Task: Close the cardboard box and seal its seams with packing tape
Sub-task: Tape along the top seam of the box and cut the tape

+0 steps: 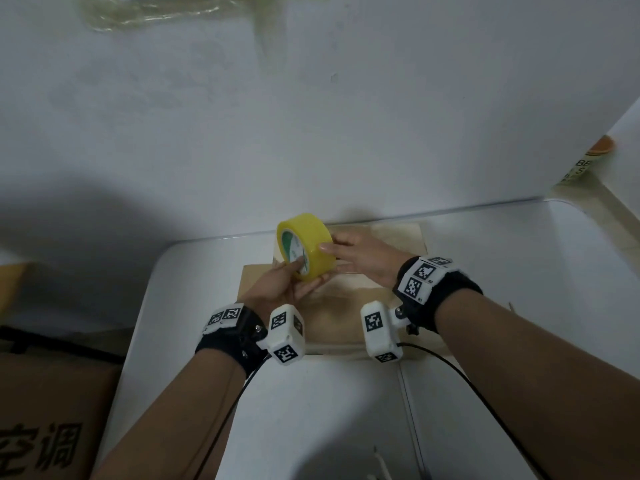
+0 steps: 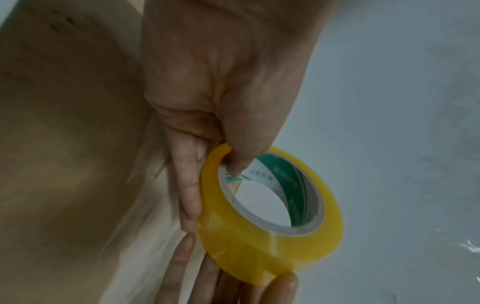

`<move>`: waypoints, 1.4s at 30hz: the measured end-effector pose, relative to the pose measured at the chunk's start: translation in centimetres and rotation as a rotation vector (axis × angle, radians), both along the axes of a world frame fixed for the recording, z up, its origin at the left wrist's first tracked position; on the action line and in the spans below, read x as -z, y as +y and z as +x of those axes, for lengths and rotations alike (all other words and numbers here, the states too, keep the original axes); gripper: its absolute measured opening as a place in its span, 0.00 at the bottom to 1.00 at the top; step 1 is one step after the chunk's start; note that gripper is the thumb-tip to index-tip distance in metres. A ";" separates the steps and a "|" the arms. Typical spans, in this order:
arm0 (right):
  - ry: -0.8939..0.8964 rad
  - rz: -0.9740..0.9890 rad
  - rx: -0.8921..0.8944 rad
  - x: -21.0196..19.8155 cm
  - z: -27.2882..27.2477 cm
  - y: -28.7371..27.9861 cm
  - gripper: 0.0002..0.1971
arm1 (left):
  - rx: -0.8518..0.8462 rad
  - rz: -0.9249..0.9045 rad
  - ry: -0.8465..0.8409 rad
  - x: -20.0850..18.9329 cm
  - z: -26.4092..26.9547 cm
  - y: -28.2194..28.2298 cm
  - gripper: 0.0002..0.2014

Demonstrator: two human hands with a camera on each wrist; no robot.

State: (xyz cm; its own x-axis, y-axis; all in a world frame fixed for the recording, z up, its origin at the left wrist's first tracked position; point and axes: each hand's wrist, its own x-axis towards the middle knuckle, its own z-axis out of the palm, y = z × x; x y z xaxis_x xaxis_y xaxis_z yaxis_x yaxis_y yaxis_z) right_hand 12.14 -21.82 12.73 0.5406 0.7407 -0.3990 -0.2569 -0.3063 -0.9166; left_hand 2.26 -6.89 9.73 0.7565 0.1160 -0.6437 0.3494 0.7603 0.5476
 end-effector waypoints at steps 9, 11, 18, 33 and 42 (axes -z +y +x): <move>-0.110 0.017 -0.010 -0.1 0.4 0.3 0.15 | 0.114 0.149 0.040 0.3 0.4 0.3 0.20; -0.085 0.049 0.056 -0.5 0.9 0.4 0.14 | 0.158 0.289 0.022 0.4 0.5 0.6 0.18; -0.057 -0.019 0.104 -0.8 1.6 0.5 0.29 | 0.262 0.706 -0.124 0.0 0.9 1.3 0.15; 0.011 0.078 0.026 -1.2 1.1 -0.4 0.23 | 0.288 1.227 -0.112 -0.1 1.0 2.4 0.15; 0.100 0.085 0.038 -1.8 0.9 -0.3 0.20 | 0.183 0.826 -0.016 -0.8 0.3 0.4 0.20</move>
State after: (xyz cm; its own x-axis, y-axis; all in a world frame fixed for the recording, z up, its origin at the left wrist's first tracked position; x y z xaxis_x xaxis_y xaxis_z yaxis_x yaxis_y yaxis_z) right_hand 13.04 -22.14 14.51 0.5295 0.7539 -0.3890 -0.3578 -0.2172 -0.9082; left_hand 2.58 -6.45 10.54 0.8177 0.4190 -0.3947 0.4153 0.0454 0.9086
